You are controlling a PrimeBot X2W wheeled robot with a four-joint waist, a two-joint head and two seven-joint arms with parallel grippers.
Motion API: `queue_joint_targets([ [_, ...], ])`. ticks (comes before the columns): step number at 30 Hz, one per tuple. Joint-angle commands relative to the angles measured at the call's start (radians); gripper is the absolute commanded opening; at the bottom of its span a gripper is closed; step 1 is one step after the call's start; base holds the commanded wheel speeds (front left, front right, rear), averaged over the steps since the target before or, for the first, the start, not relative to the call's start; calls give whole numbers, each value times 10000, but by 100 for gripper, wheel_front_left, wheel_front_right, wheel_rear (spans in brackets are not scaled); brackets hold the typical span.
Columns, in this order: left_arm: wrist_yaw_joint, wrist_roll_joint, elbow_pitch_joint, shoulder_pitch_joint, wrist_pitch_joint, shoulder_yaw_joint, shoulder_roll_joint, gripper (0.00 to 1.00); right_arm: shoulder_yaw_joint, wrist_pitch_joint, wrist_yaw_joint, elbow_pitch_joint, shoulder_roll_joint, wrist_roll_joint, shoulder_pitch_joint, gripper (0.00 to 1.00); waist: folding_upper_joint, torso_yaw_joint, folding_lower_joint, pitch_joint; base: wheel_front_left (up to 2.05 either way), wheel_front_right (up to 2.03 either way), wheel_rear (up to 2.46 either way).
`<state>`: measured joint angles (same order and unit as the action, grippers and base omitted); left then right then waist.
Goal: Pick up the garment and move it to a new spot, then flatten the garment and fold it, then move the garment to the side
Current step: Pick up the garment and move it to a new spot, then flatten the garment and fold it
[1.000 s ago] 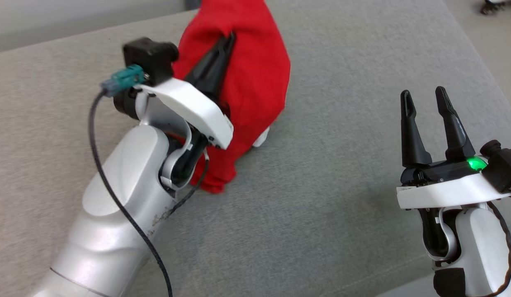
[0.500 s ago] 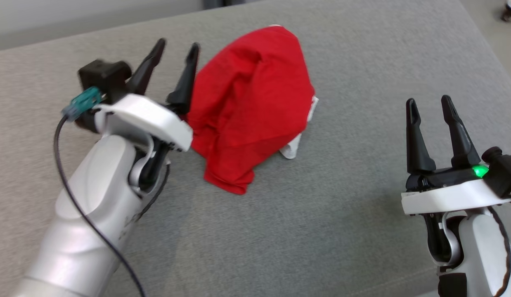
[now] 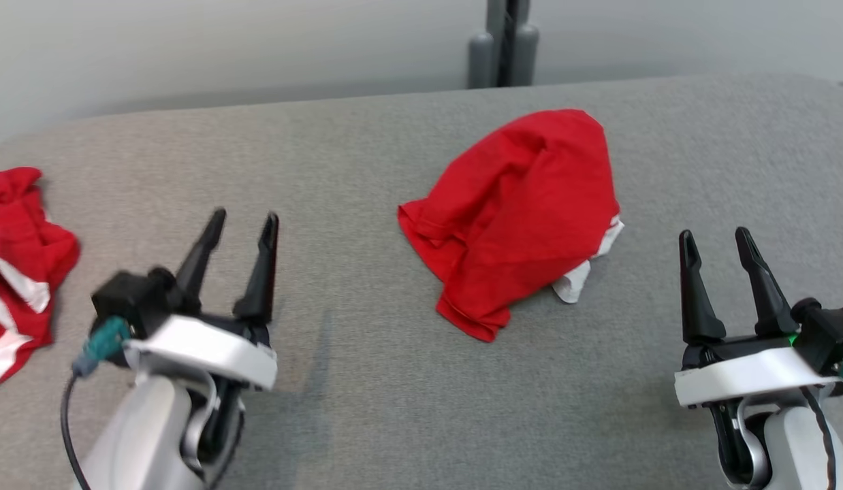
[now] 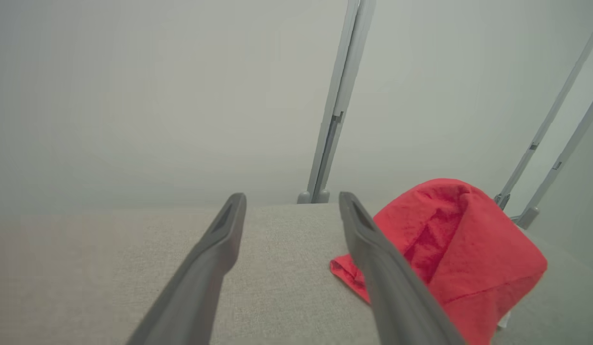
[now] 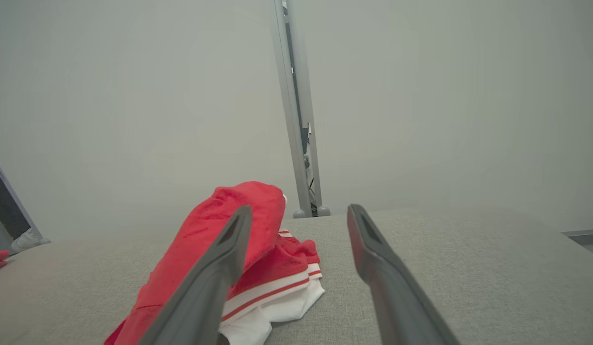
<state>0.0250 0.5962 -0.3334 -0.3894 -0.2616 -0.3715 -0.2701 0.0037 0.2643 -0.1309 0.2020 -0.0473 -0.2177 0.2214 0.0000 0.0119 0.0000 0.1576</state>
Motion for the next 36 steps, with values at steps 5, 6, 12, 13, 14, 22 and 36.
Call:
queue_joint_targets([
  [5,-38,-510,774,1547,-30,742,871,100,-231,21,3,235,-62,162,-423,100,0,876,0,-677,0,0,0],
  [6,-15,-641,839,1706,-30,873,990,100,-241,21,3,277,-65,161,-449,100,0,930,0,-703,0,0,0],
  [12,281,-1093,984,2244,-31,1418,1509,100,-454,19,3,553,-68,146,-313,100,0,1162,0,-677,0,0,0],
  [13,345,-1200,959,2274,-32,1484,1551,100,-571,20,3,627,-68,182,-267,100,0,1222,0,-638,0,0,0],
  [14,400,-1311,943,2290,-32,1525,1602,100,-707,19,3,701,-65,265,-212,100,0,1285,0,-578,0,0,0],
  [22,731,-1760,810,1981,-33,1884,1920,100,-1711,-90,3,2141,-122,631,669,100,0,1866,0,264,0,0,0],
  [36,991,-1890,401,1213,-33,2082,2150,100,-1664,-192,3,5209,-952,621,2646,100,0,2750,0,1314,0,0,0],
])
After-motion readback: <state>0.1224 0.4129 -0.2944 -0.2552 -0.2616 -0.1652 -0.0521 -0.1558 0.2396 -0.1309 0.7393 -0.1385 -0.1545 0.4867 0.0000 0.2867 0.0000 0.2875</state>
